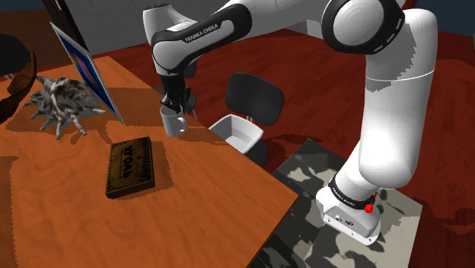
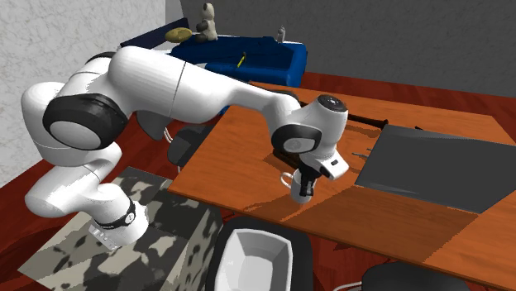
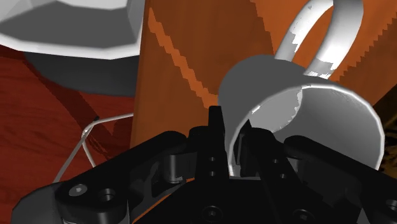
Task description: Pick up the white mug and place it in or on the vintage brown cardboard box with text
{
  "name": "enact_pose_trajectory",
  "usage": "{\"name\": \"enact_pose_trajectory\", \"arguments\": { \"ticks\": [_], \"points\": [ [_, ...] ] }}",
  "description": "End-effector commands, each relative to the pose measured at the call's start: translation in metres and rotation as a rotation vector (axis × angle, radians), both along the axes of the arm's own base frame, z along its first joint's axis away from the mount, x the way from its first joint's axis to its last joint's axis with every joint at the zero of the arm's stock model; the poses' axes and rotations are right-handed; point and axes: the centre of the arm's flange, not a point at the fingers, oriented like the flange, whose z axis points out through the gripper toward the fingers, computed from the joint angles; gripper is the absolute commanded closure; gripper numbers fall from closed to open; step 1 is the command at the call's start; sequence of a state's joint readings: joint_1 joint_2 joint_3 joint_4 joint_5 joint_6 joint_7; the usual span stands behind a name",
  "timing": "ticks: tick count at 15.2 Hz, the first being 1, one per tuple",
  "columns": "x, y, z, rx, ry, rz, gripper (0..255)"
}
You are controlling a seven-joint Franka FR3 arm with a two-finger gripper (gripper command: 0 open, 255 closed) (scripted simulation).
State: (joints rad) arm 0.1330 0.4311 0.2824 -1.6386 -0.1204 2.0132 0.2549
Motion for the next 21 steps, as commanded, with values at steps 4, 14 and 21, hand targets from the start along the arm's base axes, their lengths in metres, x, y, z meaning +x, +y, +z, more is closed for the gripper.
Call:
{"name": "enact_pose_trajectory", "arguments": {
  "ticks": [4,14,21],
  "points": [
    [0.0,0.001,0.026,0.0,0.0,0.0,255],
    [0.0,0.001,0.079,0.0,0.0,0.0,255],
    [-0.012,0.038,0.105,0.0,0.0,0.0,255]
  ]
}}
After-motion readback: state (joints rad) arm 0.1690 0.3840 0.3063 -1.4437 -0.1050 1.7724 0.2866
